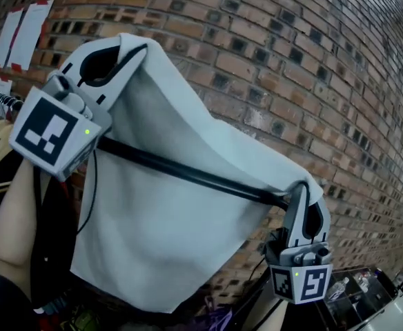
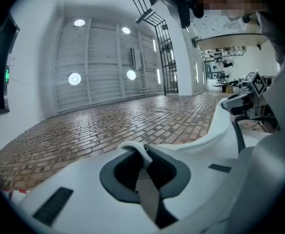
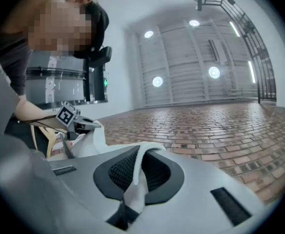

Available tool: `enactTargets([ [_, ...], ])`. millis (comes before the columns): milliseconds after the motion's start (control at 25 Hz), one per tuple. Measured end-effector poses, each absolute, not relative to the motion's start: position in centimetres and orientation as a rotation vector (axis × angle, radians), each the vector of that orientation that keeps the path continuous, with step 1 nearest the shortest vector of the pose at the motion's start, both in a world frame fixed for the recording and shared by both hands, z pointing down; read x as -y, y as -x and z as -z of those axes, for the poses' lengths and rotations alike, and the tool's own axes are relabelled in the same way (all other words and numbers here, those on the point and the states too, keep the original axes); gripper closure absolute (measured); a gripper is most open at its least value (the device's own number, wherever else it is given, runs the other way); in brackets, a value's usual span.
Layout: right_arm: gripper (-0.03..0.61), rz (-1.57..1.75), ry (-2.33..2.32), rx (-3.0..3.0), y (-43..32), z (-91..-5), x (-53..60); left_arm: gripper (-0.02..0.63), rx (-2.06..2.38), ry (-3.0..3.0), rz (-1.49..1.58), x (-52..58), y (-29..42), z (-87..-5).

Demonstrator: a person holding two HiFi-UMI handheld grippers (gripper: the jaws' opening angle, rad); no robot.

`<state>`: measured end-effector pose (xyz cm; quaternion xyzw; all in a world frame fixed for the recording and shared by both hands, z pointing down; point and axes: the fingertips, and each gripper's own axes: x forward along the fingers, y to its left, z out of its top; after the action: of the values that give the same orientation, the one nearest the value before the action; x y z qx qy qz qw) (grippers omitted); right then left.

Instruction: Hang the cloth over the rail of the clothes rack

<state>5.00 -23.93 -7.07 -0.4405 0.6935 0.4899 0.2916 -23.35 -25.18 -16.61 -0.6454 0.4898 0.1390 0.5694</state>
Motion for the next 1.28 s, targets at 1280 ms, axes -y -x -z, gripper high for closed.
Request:
enactTargets([
  [1280, 0.551, -0.998, 1.340, -1.992, -3.6, -15.1, 28.1, 0.569, -1.365, 1.927, -0.259, 30.0, 29.3, -15.0],
])
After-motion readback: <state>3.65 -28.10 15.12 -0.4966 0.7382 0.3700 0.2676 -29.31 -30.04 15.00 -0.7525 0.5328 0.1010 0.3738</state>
